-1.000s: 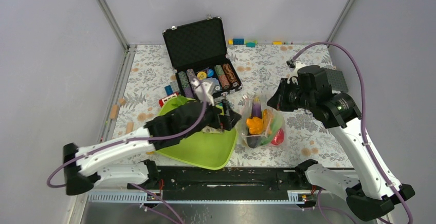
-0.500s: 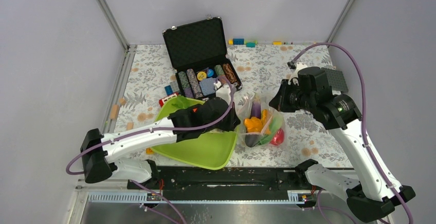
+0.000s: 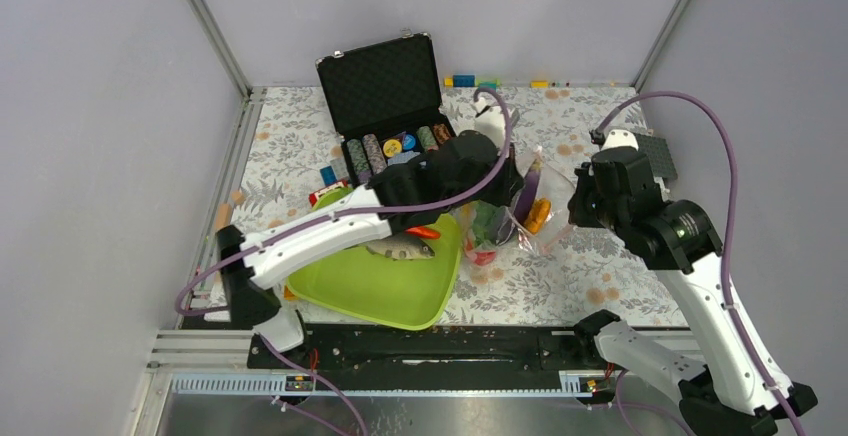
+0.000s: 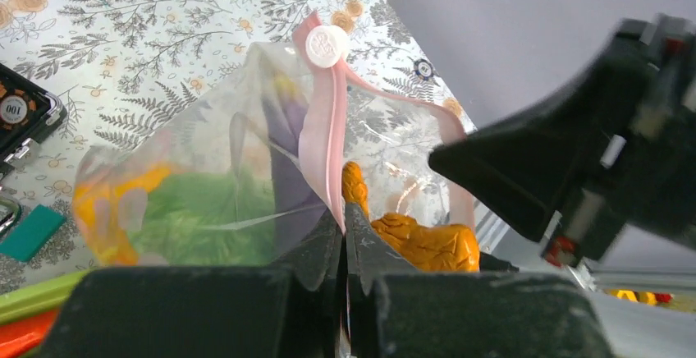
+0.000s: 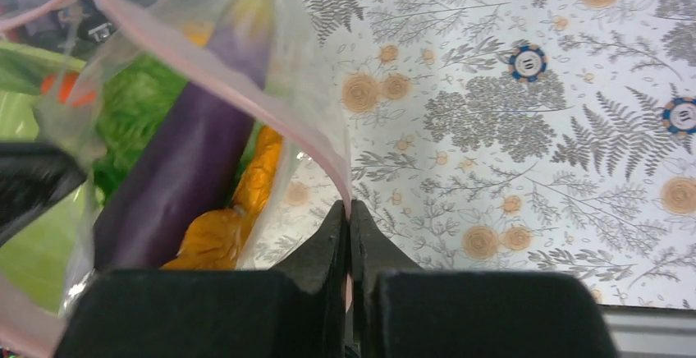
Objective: Place the food in the zip-top bag and seal the zipper
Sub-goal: Adjust the zipper food storage bag at the center of the board.
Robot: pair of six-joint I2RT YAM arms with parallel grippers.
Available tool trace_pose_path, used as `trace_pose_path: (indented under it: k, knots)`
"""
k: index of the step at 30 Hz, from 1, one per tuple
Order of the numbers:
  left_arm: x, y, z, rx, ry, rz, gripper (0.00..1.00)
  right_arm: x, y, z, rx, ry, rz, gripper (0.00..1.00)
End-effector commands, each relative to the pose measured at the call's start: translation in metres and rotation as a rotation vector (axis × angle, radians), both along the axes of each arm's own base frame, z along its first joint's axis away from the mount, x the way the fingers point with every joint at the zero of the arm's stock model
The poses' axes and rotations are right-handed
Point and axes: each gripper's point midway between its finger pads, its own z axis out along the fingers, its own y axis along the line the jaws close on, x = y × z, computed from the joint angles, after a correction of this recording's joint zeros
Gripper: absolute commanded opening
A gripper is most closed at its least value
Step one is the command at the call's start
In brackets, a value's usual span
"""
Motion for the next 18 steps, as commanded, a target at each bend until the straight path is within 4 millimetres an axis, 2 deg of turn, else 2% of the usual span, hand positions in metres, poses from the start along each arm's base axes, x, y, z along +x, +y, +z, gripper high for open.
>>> trace_pose_path:
  k: [1,4,6,9,11,15,18]
  knots:
    - [0.028,-0.015,0.005,0.062,-0.057,0.082,0.00,-0.003,-0.019,-0.004,-0.078,-0.013,-0.050,0.00]
    - [0.041,-0.016,-0.020,0.142,-0.045,0.134,0.00,-0.001,-0.029,-0.008,-0.117,-0.003,-0.101,0.00]
    - [0.050,-0.006,-0.029,0.201,-0.051,0.203,0.00,0.001,-0.038,-0.006,-0.155,-0.008,-0.151,0.00]
    - [0.060,0.014,-0.023,0.238,-0.086,0.294,0.00,0.003,-0.046,-0.001,-0.177,-0.031,-0.193,0.00]
    - [0.059,0.018,-0.016,0.225,-0.103,0.296,0.00,0.005,-0.045,0.000,-0.167,-0.040,-0.190,0.00]
    - [0.049,0.009,-0.011,0.178,-0.100,0.216,0.01,0.007,-0.034,0.002,-0.122,-0.050,-0.148,0.00]
    - [0.038,-0.002,-0.001,0.111,-0.097,0.133,0.06,0.008,-0.026,0.008,-0.076,-0.076,-0.116,0.00]
